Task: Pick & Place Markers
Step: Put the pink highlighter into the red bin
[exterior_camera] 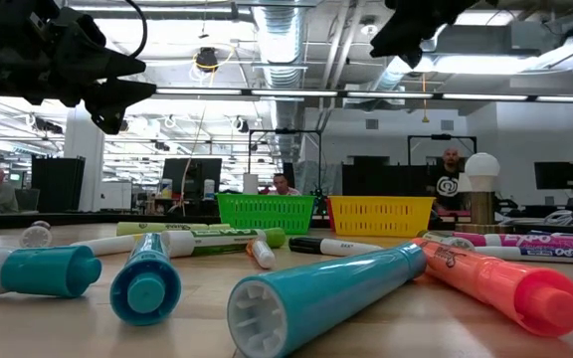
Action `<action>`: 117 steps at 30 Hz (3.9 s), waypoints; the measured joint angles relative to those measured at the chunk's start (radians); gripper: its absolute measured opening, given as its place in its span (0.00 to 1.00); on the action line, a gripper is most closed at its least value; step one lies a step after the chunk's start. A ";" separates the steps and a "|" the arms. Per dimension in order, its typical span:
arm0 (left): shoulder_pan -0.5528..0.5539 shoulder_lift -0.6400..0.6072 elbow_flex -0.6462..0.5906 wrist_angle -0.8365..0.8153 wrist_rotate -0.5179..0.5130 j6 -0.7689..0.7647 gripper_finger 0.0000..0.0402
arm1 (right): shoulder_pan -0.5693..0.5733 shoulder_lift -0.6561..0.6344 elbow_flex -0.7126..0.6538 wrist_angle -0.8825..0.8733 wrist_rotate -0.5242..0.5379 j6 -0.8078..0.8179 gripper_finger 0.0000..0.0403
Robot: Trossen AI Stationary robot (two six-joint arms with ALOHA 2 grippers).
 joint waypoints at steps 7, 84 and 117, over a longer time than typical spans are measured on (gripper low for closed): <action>0.000 0.000 0.000 0.066 0.000 0.000 0.44 | 0.070 -0.122 -0.212 0.202 0.052 0.122 0.24; -0.141 0.544 0.477 -0.514 0.337 -0.900 0.44 | 0.390 -1.065 -0.890 0.482 0.279 0.324 0.24; -0.546 0.527 0.491 -0.540 -0.154 -1.577 0.44 | 0.389 -1.071 -0.890 0.377 0.293 0.325 0.24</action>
